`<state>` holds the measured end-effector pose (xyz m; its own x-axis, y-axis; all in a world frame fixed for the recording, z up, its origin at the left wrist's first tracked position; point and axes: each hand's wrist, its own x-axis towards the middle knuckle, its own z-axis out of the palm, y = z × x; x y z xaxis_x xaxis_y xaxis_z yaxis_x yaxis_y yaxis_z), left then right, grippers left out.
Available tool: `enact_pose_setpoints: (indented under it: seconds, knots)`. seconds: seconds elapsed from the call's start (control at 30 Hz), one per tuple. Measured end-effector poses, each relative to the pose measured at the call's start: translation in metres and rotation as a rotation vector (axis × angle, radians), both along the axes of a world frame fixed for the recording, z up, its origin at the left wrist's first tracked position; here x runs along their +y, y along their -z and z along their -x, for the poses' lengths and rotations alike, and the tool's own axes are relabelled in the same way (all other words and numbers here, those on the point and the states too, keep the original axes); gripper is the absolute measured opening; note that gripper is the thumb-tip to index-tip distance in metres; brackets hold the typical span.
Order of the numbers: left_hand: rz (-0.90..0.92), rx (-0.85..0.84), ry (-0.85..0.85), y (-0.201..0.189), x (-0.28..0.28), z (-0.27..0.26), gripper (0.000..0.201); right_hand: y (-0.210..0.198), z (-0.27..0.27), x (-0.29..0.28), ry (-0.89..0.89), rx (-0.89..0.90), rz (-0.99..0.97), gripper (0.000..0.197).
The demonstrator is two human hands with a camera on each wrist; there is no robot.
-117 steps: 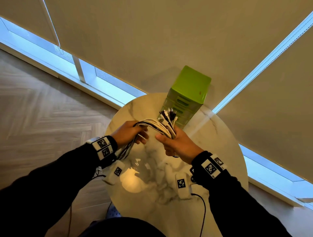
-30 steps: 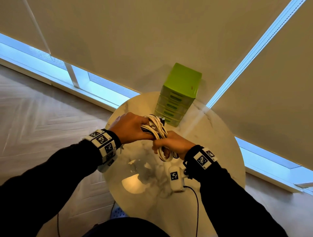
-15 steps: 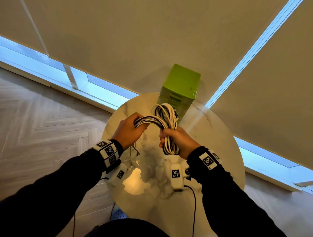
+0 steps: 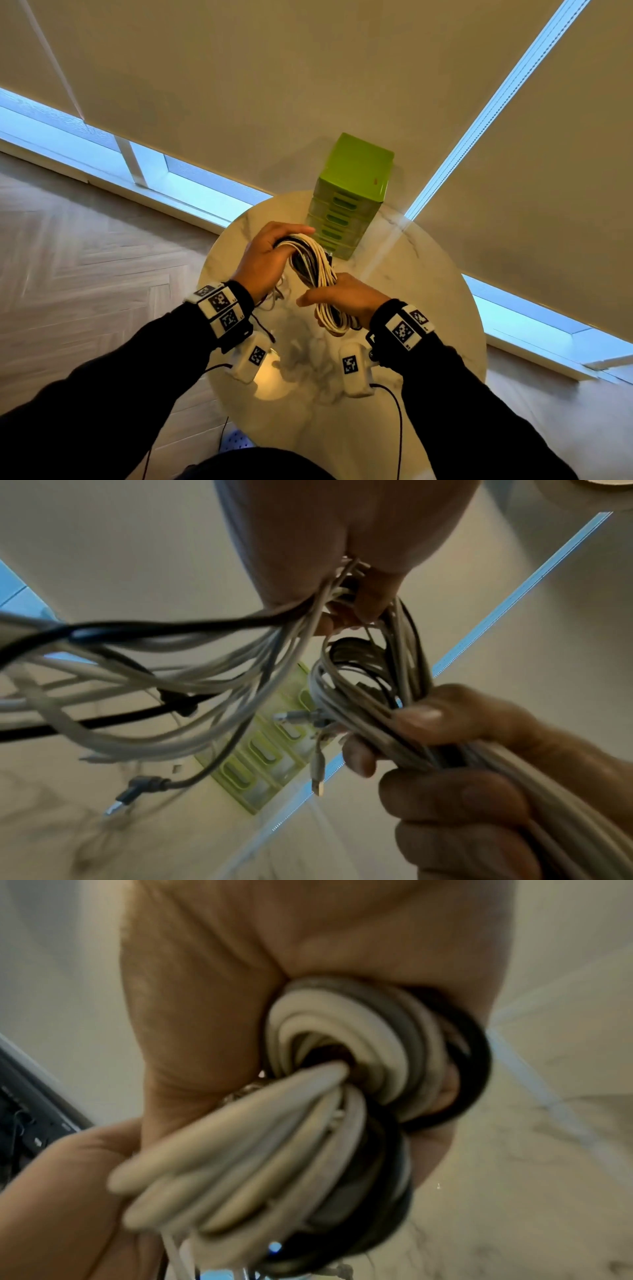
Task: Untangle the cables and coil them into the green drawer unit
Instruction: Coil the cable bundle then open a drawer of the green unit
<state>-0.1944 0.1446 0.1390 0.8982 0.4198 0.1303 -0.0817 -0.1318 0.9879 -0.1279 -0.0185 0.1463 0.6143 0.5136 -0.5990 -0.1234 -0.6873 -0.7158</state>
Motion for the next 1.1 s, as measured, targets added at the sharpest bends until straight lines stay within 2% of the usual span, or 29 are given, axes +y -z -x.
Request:
enact_pose_setpoints:
  seconds: [0.07, 0.17, 0.23, 0.33, 0.43, 0.5, 0.57, 0.67, 0.83, 0.97, 1.1]
  knots:
    - [0.041, 0.017, -0.022, -0.001, -0.001, -0.001, 0.031, 0.000, 0.001, -0.002, 0.000, 0.024, -0.101, 0.041]
    - [0.212, 0.038, -0.036, -0.008, -0.007, -0.006, 0.024, 0.002, 0.009, -0.001, 0.034, -0.084, -0.227, 0.018]
    - [0.338, 0.060, -0.047, -0.015, -0.014, -0.010, 0.024, 0.006, 0.014, 0.002, 0.085, -0.164, -0.299, 0.028]
    - [0.582, 0.087, -0.104, -0.021, -0.023, -0.013, 0.020, 0.012, 0.013, 0.001, 0.128, -0.189, -0.393, 0.047]
    - [0.806, 0.087, -0.102, -0.025, -0.027, -0.014, 0.025, 0.010, 0.009, -0.002, 0.126, -0.177, -0.458, 0.050]
    - [0.863, 0.078, -0.071, -0.028, -0.028, -0.013, 0.029, 0.008, 0.007, -0.003, 0.108, -0.158, -0.474, 0.049]
    - [0.851, 0.081, -0.065, -0.031, -0.028, -0.014, 0.026, 0.005, 0.007, -0.002, 0.088, -0.145, -0.485, 0.050]
    - [0.723, 0.101, -0.070, -0.034, -0.027, -0.016, 0.020, 0.001, 0.008, -0.001, 0.076, -0.103, -0.514, 0.051]
    - [0.572, 0.123, -0.066, -0.033, -0.030, -0.018, 0.018, -0.003, 0.007, -0.005, 0.093, 0.098, -0.570, 0.038]
    - [0.571, 0.180, -0.078, -0.029, -0.039, -0.022, 0.013, -0.001, 0.010, -0.003, 0.046, -0.016, -0.544, 0.042]
    - [0.541, 0.212, -0.029, -0.027, -0.044, -0.023, 0.016, 0.007, 0.006, -0.003, 0.053, -0.116, -0.387, 0.033]
